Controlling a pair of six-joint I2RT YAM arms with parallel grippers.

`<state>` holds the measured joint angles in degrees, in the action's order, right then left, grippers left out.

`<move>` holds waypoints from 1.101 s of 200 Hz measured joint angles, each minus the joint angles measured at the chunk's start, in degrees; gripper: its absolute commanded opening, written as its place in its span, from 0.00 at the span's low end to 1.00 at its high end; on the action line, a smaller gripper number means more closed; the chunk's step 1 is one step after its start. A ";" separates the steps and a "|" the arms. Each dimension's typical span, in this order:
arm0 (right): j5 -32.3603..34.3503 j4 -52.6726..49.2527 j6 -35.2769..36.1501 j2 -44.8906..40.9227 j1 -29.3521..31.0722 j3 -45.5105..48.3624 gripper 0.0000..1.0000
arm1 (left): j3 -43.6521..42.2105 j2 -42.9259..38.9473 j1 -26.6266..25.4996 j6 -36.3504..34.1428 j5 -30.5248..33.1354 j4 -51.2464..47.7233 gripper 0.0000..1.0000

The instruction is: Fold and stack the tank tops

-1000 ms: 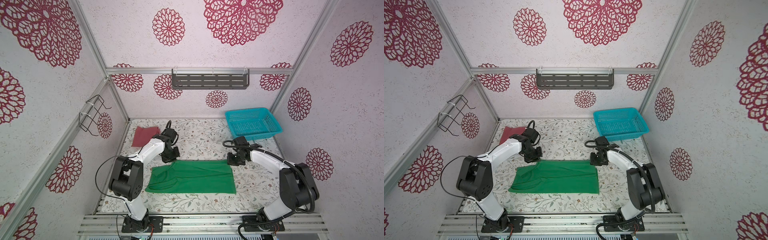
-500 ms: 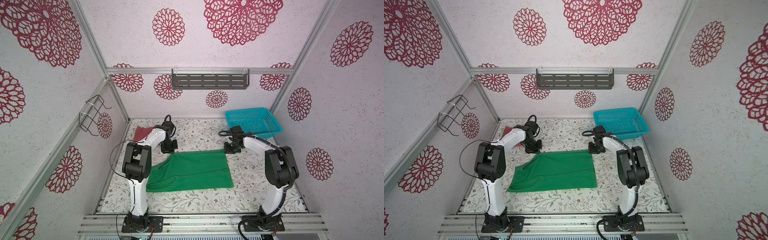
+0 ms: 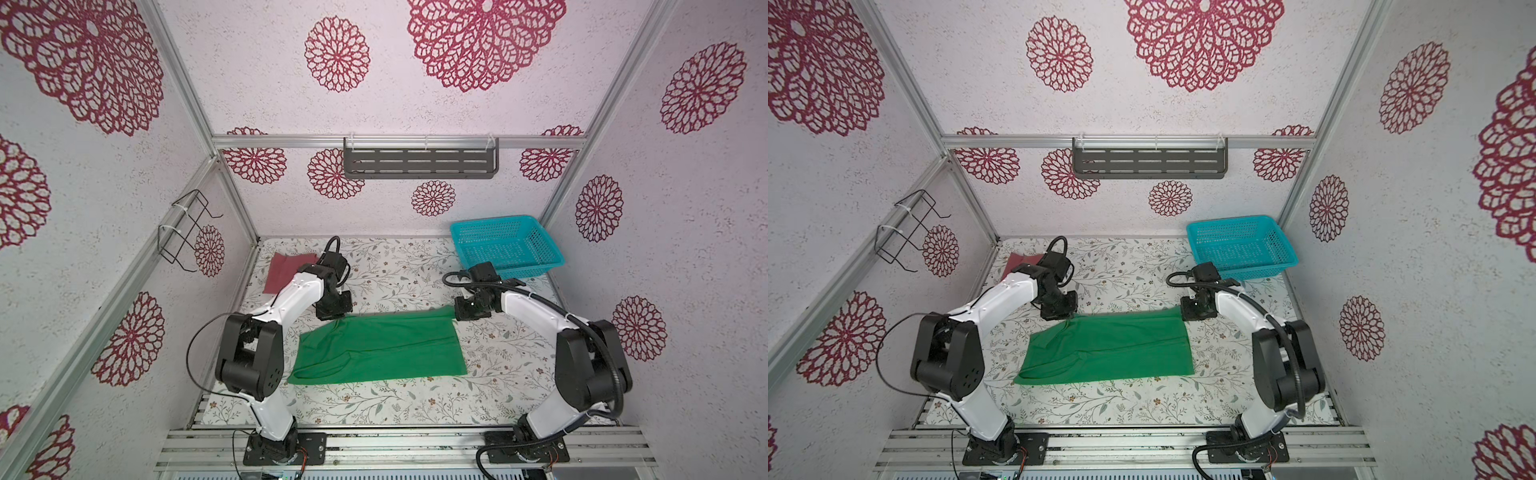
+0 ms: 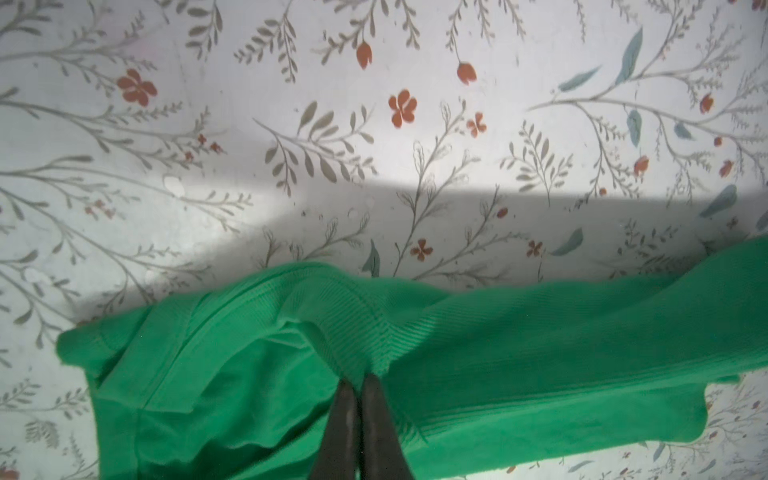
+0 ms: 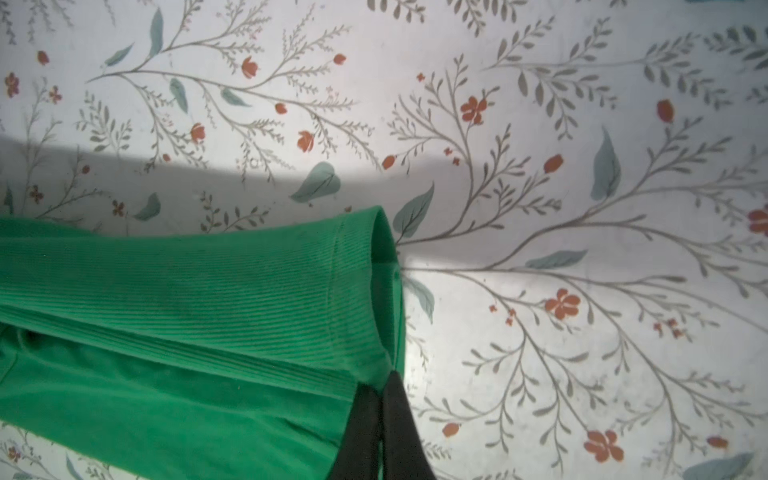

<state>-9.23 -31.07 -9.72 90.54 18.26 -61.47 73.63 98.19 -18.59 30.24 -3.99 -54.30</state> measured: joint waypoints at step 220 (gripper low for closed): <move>1.14 6.56 -8.15 -12.02 3.04 13.44 0.31 | -20.96 -14.25 10.27 4.94 7.30 -0.55 0.54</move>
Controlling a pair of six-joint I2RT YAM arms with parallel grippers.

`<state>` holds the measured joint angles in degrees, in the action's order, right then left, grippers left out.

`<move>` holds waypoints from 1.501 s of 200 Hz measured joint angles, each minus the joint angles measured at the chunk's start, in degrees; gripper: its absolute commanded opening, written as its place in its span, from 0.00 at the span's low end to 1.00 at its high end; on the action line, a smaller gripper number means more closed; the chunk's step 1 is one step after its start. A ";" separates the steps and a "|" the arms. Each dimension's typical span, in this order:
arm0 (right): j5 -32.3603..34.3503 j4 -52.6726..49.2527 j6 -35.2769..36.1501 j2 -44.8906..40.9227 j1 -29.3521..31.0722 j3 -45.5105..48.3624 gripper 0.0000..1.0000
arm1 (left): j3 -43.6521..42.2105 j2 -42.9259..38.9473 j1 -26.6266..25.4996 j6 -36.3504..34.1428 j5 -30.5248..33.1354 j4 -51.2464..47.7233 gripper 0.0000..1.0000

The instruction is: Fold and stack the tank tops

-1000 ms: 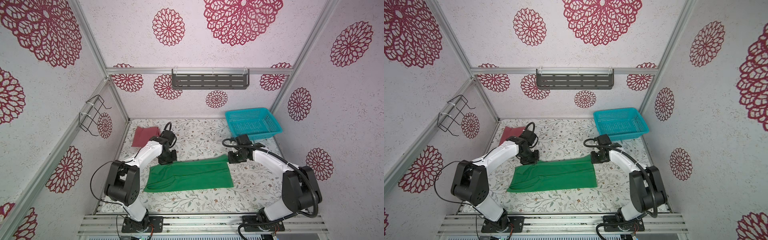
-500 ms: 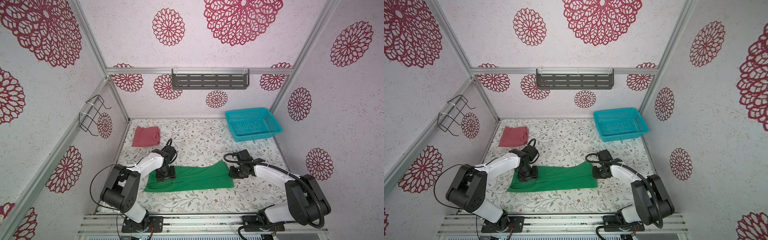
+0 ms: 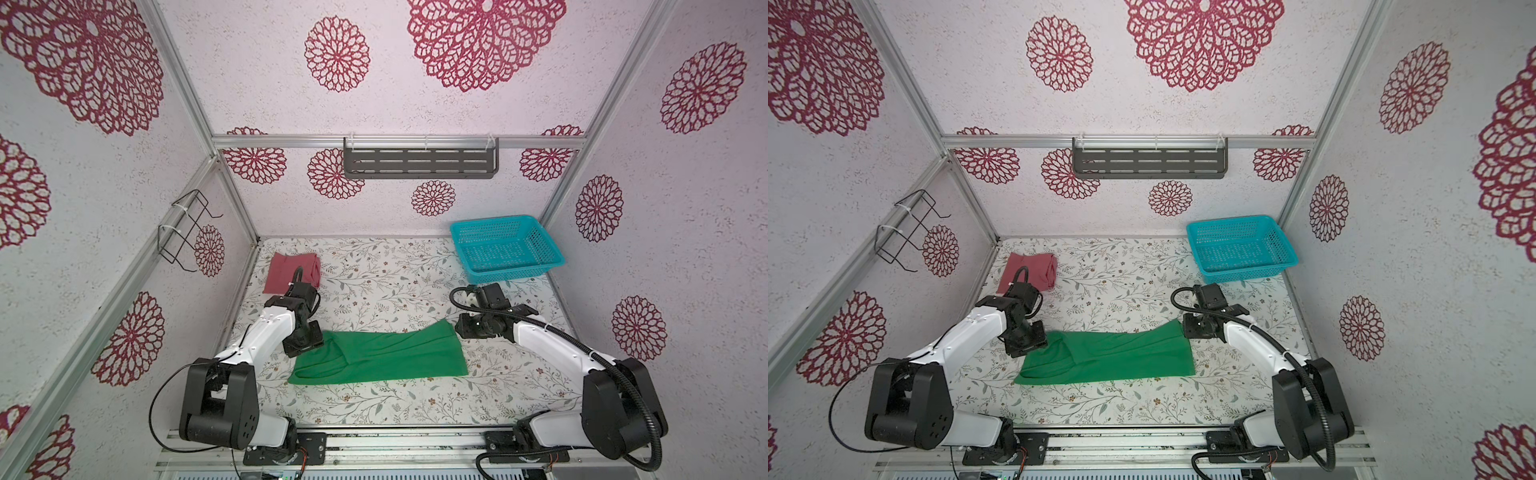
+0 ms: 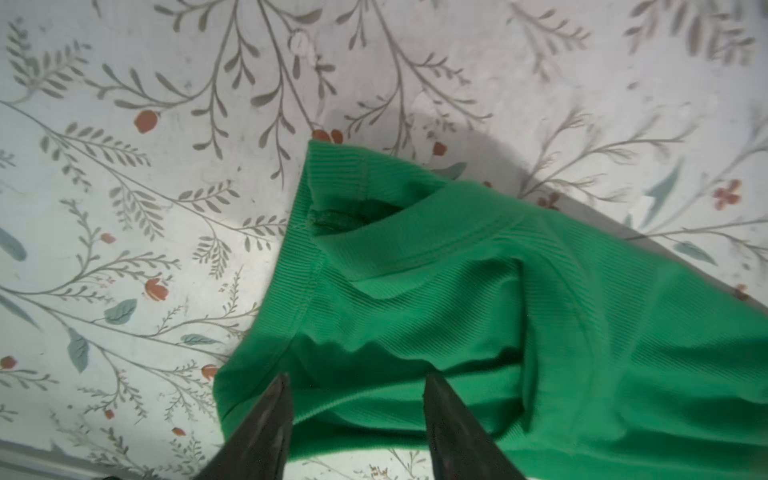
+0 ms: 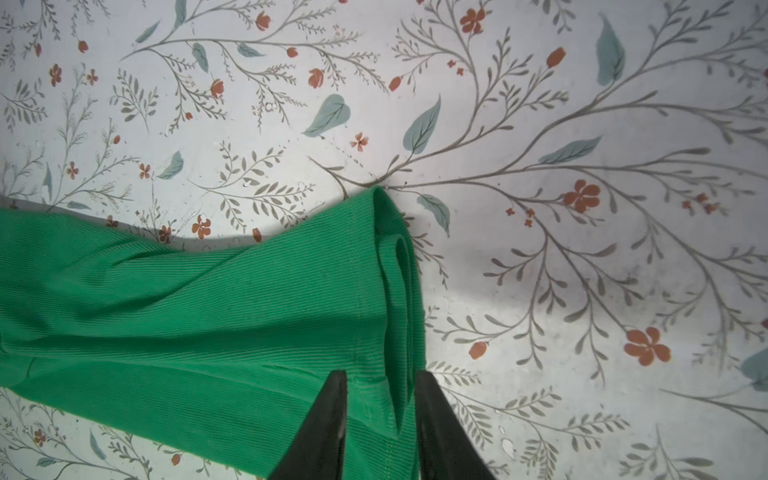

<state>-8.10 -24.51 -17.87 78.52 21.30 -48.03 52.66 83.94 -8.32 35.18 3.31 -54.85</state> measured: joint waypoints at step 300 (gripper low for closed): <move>-0.74 0.57 0.24 0.98 0.02 0.70 0.31 | 6.91 11.78 1.42 -4.44 2.80 2.45 0.00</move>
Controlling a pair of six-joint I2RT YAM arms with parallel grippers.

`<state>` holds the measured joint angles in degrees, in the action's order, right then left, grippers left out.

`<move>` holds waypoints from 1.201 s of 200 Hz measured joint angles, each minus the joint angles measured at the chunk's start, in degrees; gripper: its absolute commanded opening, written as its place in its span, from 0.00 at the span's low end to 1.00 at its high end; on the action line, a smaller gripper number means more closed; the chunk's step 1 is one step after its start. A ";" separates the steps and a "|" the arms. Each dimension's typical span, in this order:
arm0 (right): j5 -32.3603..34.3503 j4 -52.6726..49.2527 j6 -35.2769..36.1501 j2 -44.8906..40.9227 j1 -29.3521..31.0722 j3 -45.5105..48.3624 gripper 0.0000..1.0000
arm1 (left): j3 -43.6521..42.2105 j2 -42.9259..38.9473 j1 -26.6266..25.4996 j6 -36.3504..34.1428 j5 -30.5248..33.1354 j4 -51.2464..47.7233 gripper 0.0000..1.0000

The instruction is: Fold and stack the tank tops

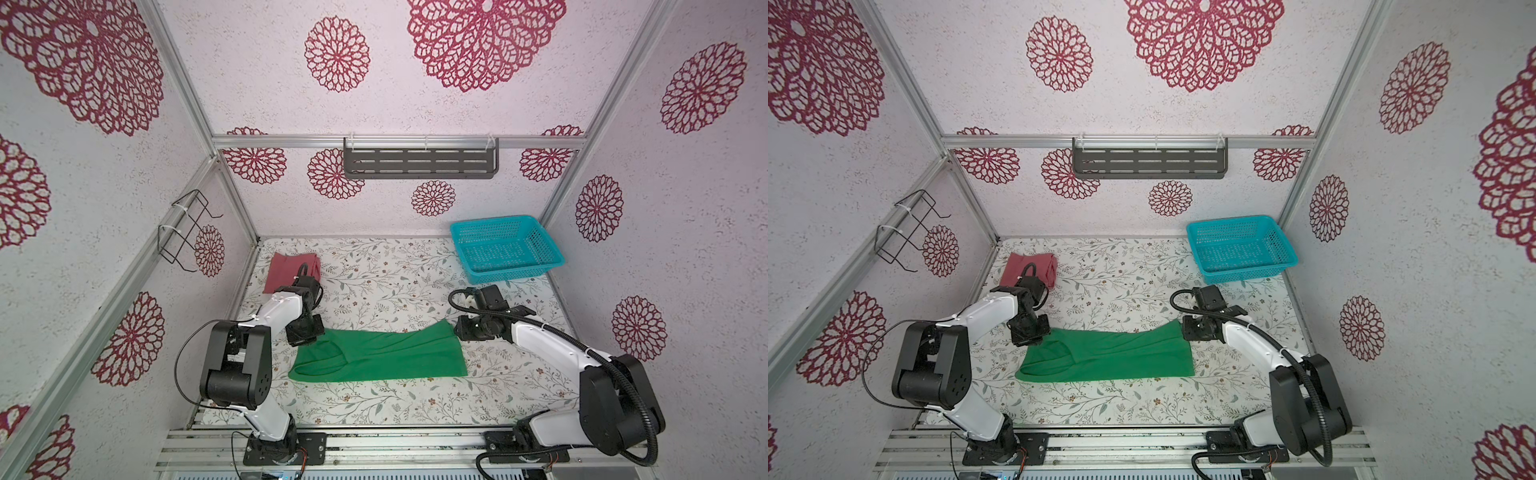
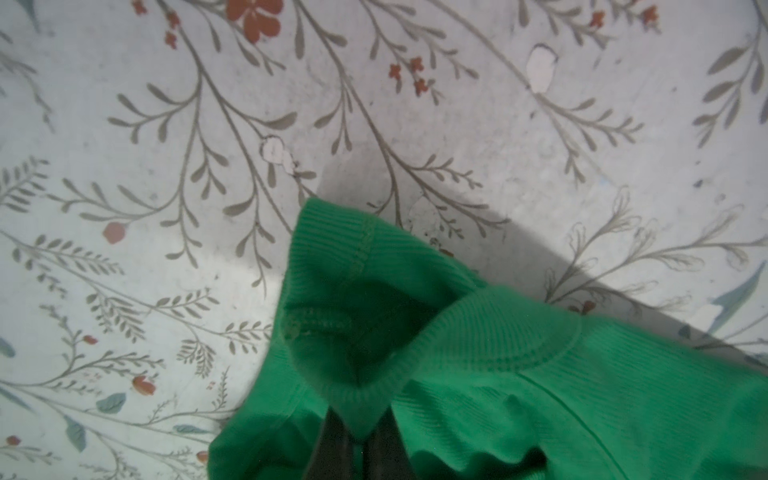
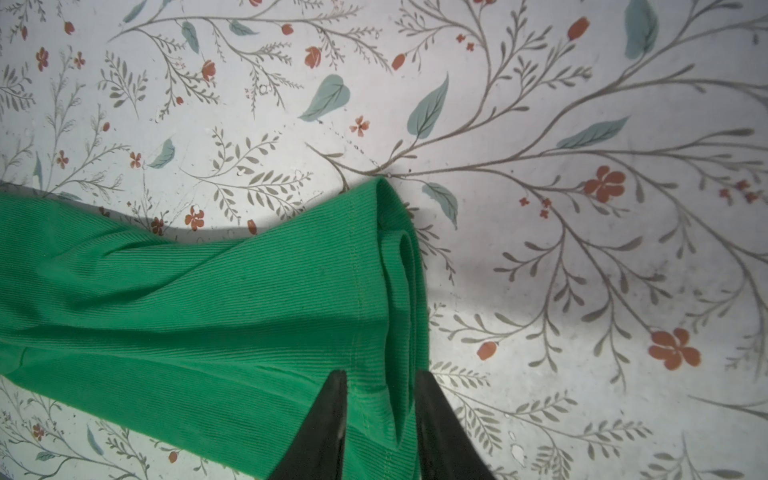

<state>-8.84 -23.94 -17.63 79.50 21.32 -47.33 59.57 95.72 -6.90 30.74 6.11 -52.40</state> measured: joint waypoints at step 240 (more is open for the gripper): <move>1.53 3.89 -1.64 9.55 6.49 -3.26 0.17 | 7.17 -10.69 -11.30 3.82 -2.54 -6.80 0.57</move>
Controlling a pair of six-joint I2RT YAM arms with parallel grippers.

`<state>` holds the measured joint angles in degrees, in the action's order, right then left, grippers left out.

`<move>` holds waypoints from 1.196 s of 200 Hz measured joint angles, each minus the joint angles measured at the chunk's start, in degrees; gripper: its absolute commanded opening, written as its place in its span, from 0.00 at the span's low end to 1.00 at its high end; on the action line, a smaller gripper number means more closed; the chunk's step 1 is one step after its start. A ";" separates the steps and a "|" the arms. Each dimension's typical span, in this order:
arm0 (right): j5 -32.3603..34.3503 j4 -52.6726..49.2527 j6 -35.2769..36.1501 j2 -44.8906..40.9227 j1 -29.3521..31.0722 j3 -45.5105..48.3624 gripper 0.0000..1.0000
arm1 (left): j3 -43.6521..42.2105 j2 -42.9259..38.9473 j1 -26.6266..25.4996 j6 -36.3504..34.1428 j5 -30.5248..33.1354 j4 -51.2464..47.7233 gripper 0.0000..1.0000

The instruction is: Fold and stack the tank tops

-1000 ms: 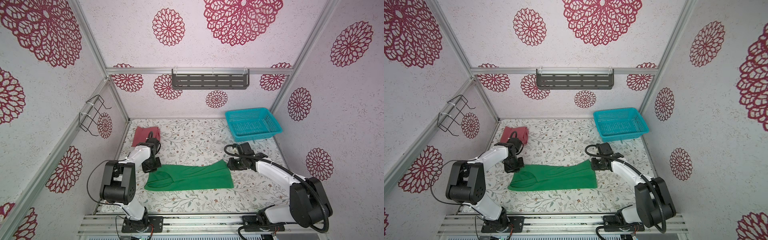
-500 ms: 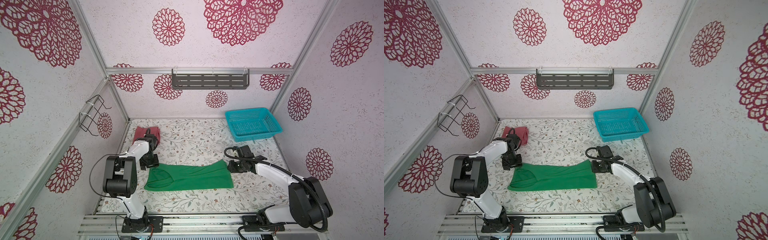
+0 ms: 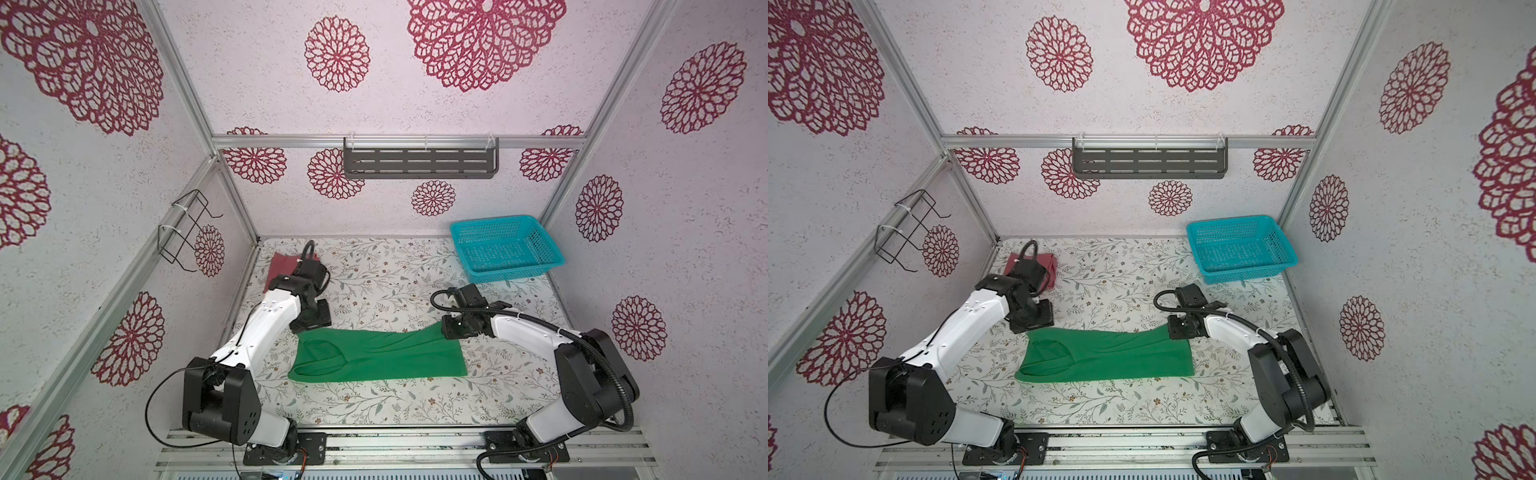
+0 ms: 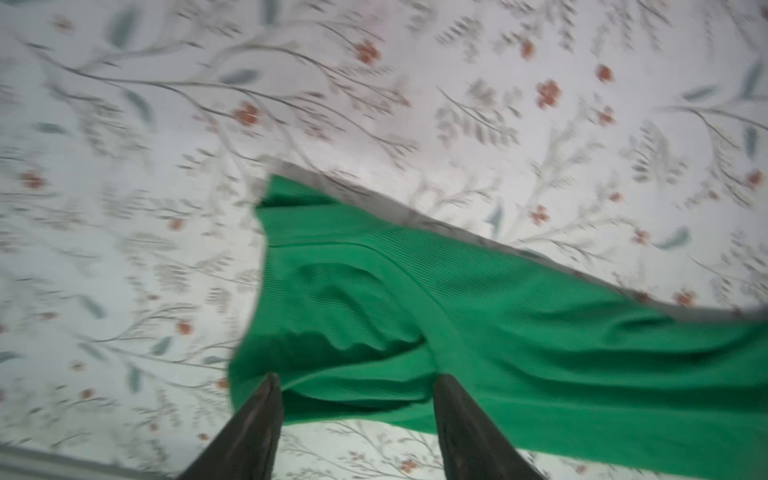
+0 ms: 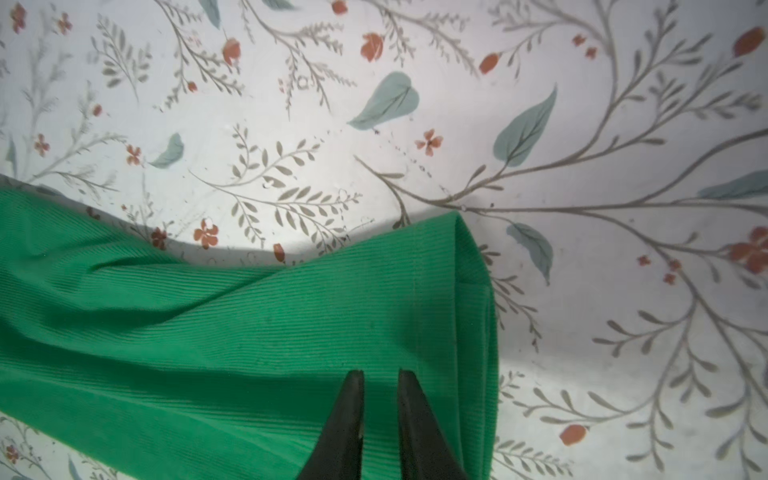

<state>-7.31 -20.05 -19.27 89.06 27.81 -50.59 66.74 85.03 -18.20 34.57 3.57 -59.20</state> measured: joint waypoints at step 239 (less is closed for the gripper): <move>4.57 -1.42 -0.11 -2.23 2.95 0.87 0.09 | -9.14 13.25 -15.30 7.87 -10.16 13.57 0.55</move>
<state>-2.74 -21.47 -19.38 86.83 30.76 -49.71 57.60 98.28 -33.50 42.44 -6.59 -45.63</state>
